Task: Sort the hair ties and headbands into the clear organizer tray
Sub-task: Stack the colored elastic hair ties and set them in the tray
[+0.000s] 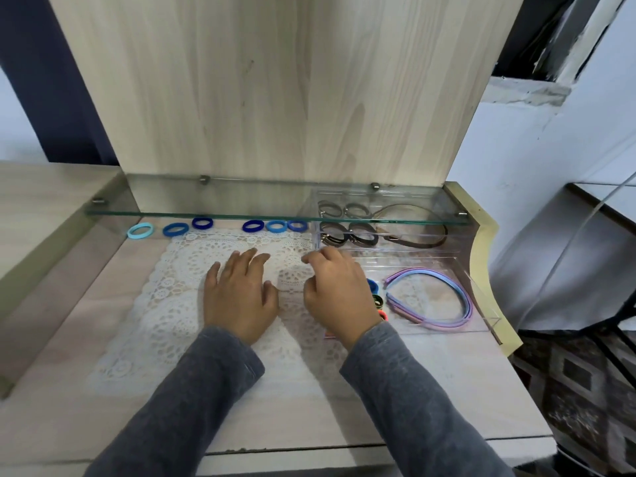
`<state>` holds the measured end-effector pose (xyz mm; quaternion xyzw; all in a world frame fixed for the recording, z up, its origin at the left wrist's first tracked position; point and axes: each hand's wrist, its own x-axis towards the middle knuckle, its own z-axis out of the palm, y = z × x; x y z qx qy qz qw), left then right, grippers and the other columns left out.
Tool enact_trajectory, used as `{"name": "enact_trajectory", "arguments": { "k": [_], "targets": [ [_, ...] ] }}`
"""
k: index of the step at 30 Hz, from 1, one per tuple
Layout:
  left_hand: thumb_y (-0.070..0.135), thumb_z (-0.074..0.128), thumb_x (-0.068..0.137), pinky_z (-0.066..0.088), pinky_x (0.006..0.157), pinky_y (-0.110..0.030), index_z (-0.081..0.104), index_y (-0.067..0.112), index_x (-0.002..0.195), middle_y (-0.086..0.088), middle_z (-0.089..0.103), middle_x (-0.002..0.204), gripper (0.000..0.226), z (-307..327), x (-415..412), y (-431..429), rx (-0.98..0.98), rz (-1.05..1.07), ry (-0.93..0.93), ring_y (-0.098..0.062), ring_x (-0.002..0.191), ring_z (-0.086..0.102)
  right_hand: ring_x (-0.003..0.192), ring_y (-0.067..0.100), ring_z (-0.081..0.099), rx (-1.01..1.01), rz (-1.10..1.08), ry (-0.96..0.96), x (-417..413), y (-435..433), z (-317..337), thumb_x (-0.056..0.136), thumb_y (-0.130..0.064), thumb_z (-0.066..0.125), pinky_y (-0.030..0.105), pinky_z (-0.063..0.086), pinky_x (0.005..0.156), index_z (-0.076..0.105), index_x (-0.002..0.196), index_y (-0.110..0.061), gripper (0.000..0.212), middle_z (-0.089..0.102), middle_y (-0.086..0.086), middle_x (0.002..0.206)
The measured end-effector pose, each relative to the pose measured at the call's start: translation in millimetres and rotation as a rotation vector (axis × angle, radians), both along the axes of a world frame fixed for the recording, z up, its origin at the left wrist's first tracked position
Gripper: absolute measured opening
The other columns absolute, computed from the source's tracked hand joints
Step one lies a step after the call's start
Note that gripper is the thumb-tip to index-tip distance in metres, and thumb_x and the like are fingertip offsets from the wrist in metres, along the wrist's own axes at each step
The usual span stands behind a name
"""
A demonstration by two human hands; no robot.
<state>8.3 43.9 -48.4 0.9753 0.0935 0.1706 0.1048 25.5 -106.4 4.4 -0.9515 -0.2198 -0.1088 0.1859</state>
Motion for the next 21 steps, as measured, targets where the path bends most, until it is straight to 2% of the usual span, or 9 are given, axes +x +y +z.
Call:
{"name": "enact_trajectory", "arguments": {
  "k": [4,10,14,21],
  "targets": [
    [0.039,0.034,0.096,0.004,0.12,-0.043,0.021,0.026,0.152,0.002,0.01,0.162,0.059,0.7,-2.9,19.1,0.03,0.091,0.173,-0.018,0.149,0.007,0.121,0.023,0.045,-0.066,0.1,0.018,-4.2,27.7,-5.6,0.092,-0.02,0.045,0.037,0.038,0.103,0.053,0.128,-0.008,0.04,0.054,0.008,0.128],
    [0.048,0.017,0.099,-0.002,0.12,-0.047,0.002,0.028,0.155,0.001,-0.009,0.162,0.061,-2.9,-7.9,41.9,0.043,0.167,0.386,-0.022,0.149,-0.006,0.129,0.026,0.041,-0.159,0.137,0.107,-8.3,57.5,-27.7,0.1,-0.027,0.035,0.038,0.035,0.105,0.047,0.134,-0.006,0.042,0.048,0.011,0.139],
    [0.051,0.014,0.099,-0.003,0.12,-0.049,-0.006,0.032,0.153,-0.001,-0.013,0.162,0.061,-5.2,-9.2,52.2,0.05,0.171,0.426,-0.024,0.149,-0.008,0.142,0.028,0.023,-0.181,0.11,0.148,-11.3,71.8,-41.8,0.101,-0.031,0.029,0.042,0.02,0.116,0.033,0.145,-0.007,0.05,0.028,0.012,0.154],
    [0.053,0.014,0.098,-0.003,0.12,-0.049,-0.007,0.034,0.153,-0.003,-0.012,0.162,0.062,-8.6,-1.5,69.9,0.052,0.21,0.422,-0.025,0.149,-0.008,0.147,0.029,0.006,-0.182,0.041,0.188,5.9,86.8,-51.3,0.101,-0.041,0.024,0.045,0.005,0.119,0.017,0.151,-0.011,0.059,0.01,0.01,0.16]
  ]
}}
